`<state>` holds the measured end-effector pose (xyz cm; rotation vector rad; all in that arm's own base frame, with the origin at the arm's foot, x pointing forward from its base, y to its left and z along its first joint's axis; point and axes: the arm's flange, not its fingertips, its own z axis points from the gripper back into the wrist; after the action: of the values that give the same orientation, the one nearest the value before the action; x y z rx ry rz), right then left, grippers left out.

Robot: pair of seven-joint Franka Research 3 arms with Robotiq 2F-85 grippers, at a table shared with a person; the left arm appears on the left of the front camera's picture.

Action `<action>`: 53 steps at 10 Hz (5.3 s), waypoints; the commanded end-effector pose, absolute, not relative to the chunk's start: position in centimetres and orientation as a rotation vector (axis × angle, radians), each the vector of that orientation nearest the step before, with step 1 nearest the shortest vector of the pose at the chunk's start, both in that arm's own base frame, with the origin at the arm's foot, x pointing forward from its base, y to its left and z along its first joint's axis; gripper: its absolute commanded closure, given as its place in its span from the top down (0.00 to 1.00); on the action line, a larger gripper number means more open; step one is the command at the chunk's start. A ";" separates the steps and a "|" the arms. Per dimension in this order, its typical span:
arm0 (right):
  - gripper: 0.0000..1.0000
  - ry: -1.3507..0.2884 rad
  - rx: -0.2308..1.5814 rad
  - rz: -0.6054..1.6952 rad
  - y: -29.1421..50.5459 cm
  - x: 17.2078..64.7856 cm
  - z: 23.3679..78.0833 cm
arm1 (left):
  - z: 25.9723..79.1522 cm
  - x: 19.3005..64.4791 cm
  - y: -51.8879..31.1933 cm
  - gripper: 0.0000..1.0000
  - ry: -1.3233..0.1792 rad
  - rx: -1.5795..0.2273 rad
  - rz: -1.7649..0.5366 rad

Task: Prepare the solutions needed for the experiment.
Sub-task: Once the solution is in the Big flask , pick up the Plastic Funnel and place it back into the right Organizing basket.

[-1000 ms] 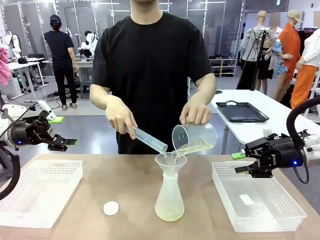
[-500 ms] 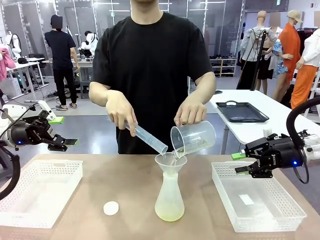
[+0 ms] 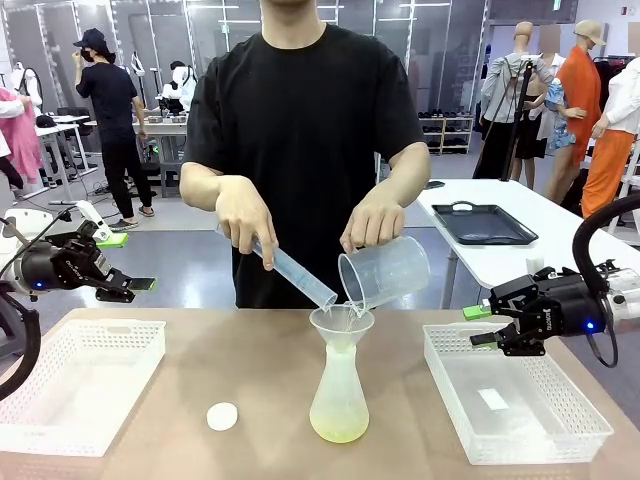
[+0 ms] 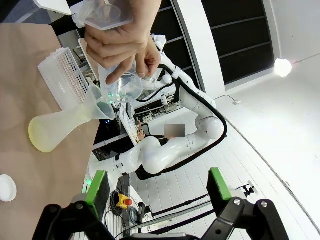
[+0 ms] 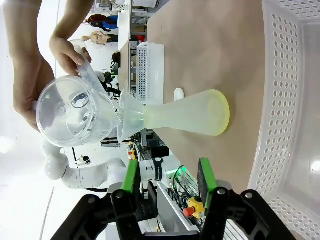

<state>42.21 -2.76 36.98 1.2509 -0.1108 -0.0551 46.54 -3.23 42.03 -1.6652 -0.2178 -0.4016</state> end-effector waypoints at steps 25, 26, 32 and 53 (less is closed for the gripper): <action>0.59 -0.212 1.061 0.090 2.6 40.2 43.3 | 42.2 46.6 -3.3 1.00 -0.224 -1.665 -0.409; 0.59 -0.242 1.015 0.124 3.9 40.0 44.1 | 42.2 46.6 -3.3 1.00 -0.224 -1.665 -0.409; 0.59 -0.367 0.580 0.320 12.8 39.2 49.4 | 42.2 46.6 -3.3 1.00 -0.224 -1.665 -0.409; 0.59 -0.180 0.367 0.212 21.5 40.2 50.7 | 42.2 46.6 -3.3 1.00 -0.224 -1.665 -0.409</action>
<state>39.67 20.59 50.19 0.4048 -0.1998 0.2478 46.54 -3.26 42.02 -1.6653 -0.2172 -0.4021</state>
